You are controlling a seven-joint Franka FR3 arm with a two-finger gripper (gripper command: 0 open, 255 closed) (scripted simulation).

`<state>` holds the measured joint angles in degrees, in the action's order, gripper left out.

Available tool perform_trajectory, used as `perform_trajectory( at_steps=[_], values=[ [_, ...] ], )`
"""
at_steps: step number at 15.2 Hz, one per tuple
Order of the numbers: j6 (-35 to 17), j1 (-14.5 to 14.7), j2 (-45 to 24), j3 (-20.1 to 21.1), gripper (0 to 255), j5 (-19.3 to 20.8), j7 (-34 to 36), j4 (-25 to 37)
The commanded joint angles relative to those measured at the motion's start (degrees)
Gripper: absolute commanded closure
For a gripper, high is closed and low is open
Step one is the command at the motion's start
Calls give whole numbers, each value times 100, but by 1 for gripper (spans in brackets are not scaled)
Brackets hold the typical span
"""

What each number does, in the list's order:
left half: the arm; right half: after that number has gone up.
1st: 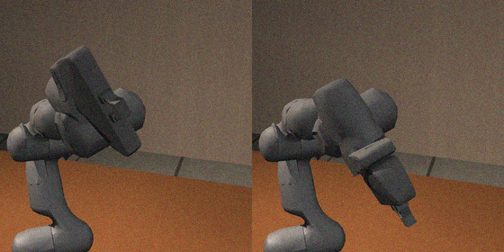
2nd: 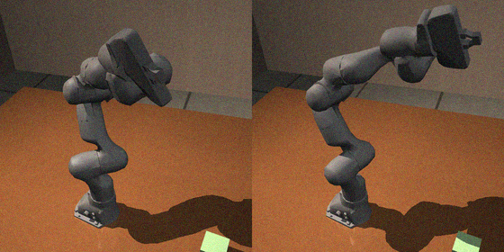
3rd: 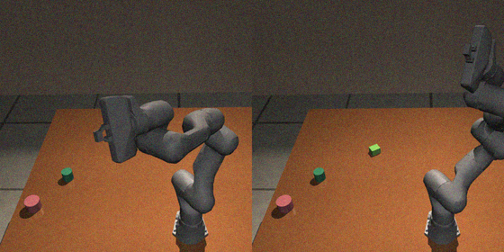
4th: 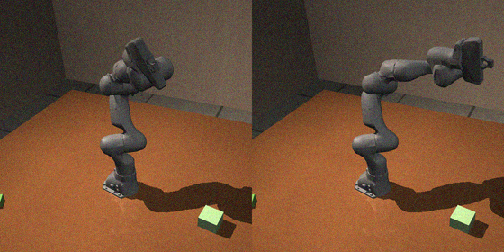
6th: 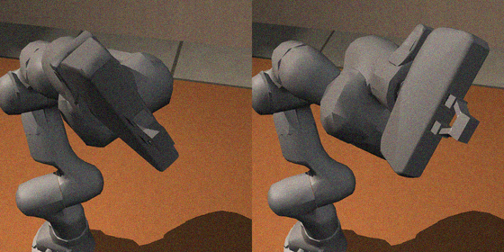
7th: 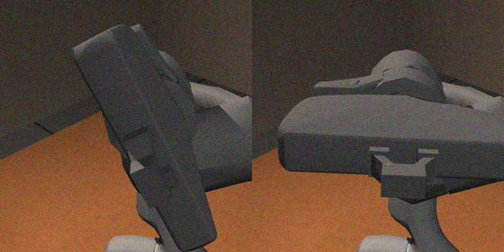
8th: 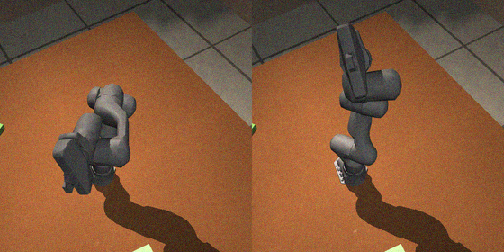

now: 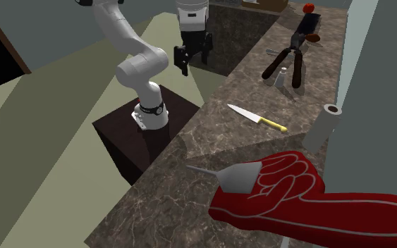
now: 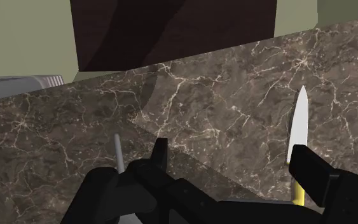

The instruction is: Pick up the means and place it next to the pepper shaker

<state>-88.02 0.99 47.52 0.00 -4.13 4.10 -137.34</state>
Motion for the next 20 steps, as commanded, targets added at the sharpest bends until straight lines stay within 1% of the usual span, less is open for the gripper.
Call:
perform_trajectory(
  at_steps=[1, 6, 11, 16, 20],
  values=[
    [0, 0, 0, 0, 0, 0, 0, 0],
    [-1073, -66, -357, -296, 0, 289, -554, -522],
    [-2200, -123, -973, -611, 0, 519, -1083, -823],
    [-3330, -139, -1822, -938, 0, 648, -1611, -884],
    [-4185, -104, -2631, -1201, 0, 628, -2069, -754]
  ],
)
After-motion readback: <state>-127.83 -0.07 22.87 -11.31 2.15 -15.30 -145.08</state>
